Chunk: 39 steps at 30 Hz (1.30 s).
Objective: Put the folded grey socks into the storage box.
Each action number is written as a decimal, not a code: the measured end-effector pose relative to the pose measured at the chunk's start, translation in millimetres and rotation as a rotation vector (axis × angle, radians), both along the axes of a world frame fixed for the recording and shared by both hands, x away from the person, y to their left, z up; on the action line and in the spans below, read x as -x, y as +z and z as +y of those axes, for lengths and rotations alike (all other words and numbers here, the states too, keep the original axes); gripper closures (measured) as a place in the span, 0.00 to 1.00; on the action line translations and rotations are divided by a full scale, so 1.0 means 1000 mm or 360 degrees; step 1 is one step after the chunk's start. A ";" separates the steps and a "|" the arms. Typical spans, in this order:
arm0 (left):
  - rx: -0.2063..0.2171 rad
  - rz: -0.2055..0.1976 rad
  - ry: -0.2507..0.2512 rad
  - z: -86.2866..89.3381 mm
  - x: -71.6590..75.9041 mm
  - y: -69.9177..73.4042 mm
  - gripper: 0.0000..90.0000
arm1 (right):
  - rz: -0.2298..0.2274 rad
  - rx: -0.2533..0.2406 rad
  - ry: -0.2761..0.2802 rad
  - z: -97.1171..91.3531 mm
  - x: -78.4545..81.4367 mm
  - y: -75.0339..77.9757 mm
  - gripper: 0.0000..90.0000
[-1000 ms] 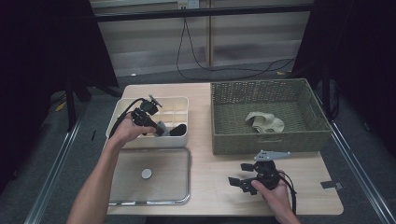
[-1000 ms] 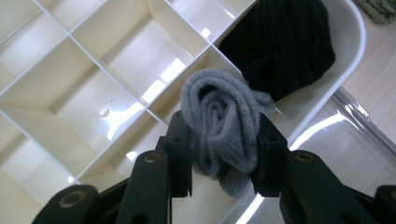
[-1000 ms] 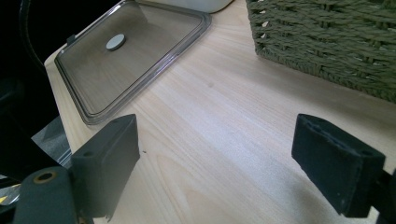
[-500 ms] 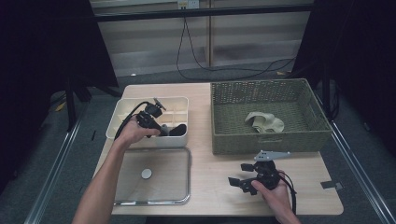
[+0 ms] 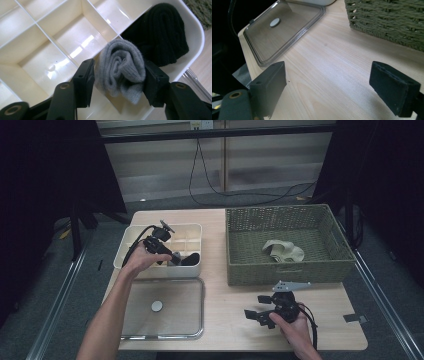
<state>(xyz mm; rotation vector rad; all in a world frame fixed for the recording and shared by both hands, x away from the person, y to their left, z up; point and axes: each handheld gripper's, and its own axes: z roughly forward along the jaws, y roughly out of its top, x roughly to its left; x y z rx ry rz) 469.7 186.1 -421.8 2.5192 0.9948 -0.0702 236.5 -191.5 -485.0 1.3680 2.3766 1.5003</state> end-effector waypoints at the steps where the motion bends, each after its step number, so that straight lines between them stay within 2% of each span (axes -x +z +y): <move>1: 0.0017 -0.0002 -0.0004 0.002 0.000 0.002 0.56 | 0.0004 0.0007 0.0006 0.000 0.000 0.000 0.15; 3: 0.0014 -0.0018 -0.0026 0.003 0.002 0.005 0.58 | 0.0008 0.0006 0.0010 0.001 -0.001 -0.001 0.15; 5: -0.0006 -0.0006 -0.0057 0.003 0.003 0.006 0.64 | 0.0010 0.0002 0.0008 0.001 -0.001 -0.001 0.15; 8: 0.0010 -0.0013 -0.0061 0.002 0.003 0.003 0.71 | 0.0014 0.0004 0.0007 0.002 -0.001 -0.001 0.15; 11: 0.0005 -0.0013 -0.0141 -0.002 0.006 0.003 0.74 | 0.0005 0.0018 0.0010 0.002 0.000 0.000 0.15; 15: -0.0024 0.0002 -0.0125 -0.002 0.006 0.001 0.76 | 0.0022 0.0024 0.0006 0.002 -0.001 -0.001 0.15; 16: -0.0057 -0.0007 -0.0113 -0.002 0.006 0.000 0.76 | 0.0018 0.0026 0.0008 0.002 -0.002 -0.002 0.15; 17: -0.0084 -0.0008 -0.0119 -0.004 0.006 -0.001 0.76 | 0.0021 0.0024 0.0009 0.002 -0.002 -0.002 0.15; 20: -0.0098 -0.0004 -0.0143 -0.010 0.010 -0.007 0.76 | 0.0023 0.0029 0.0006 0.002 -0.002 -0.002 0.15; 23: -0.0094 0.0025 -0.0141 -0.014 0.011 -0.012 0.77 | 0.0021 0.0033 0.0010 0.003 -0.001 -0.001 0.15; 25: -0.0096 0.0019 -0.0138 -0.015 0.011 -0.014 0.77 | 0.0024 0.0039 0.0014 0.003 0.000 0.000 0.15; 28: -0.0085 0.0079 -0.0149 -0.012 0.008 -0.016 0.77 | 0.0023 0.0037 0.0014 0.003 -0.001 0.000 0.15; 30: -0.0068 0.0096 -0.0143 -0.012 0.006 -0.018 0.77 | 0.0028 0.0037 0.0007 0.002 -0.001 0.000 0.15; 33: -0.0111 0.0088 -0.0142 -0.015 0.007 -0.017 0.77 | 0.0026 0.0040 0.0005 0.002 -0.002 -0.001 0.15; 37: -0.0108 0.0091 -0.0138 -0.015 0.007 -0.016 0.77 | 0.0031 0.0043 0.0001 0.002 -0.002 -0.001 0.15; 39: -0.0084 0.0103 -0.0117 -0.012 0.006 -0.015 0.75 | 0.0037 0.0048 -0.0007 0.002 -0.001 -0.002 0.15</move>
